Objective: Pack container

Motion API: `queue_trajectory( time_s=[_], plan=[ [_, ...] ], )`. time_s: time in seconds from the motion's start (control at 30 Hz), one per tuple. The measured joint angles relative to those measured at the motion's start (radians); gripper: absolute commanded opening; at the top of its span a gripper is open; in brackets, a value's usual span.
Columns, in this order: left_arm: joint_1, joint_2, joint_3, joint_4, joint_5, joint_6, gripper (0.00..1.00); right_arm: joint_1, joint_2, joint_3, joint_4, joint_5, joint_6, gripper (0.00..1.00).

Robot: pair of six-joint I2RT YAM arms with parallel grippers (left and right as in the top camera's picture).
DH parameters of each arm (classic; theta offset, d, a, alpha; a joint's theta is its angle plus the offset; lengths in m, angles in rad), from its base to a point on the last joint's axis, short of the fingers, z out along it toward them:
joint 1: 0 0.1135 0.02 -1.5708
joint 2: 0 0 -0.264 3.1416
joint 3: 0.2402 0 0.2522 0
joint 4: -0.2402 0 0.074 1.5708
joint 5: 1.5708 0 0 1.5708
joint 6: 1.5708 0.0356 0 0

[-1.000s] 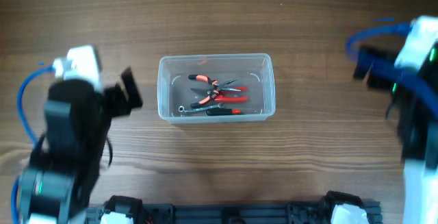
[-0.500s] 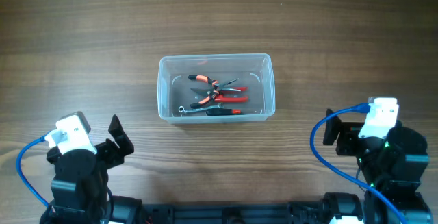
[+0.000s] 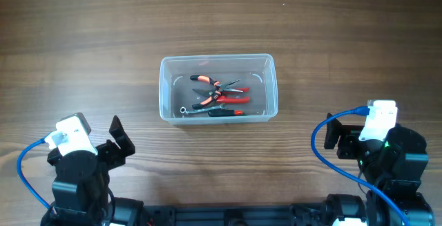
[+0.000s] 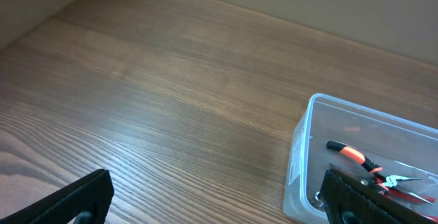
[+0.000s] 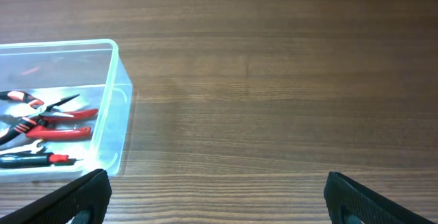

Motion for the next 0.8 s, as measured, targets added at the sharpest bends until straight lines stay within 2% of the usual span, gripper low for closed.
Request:
queue_trajectory(
  time_s=[0.43, 0.7, 0.8],
  plan=[
    [0.000, 0.000, 0.000, 0.000, 0.000, 0.000, 1.00, 0.000, -0.026, 0.000, -0.001, 0.000, 0.000, 1.00],
    [0.000, 0.000, 0.000, 0.000, -0.004, 0.000, 1.00, 0.081, -0.284, -0.011, -0.044, 0.027, 0.022, 1.00],
    [0.000, -0.001, -0.001, 0.001, -0.006, -0.002, 1.00, 0.107, -0.371, -0.072, 0.066, 0.028, 0.051, 1.00]
  ],
)
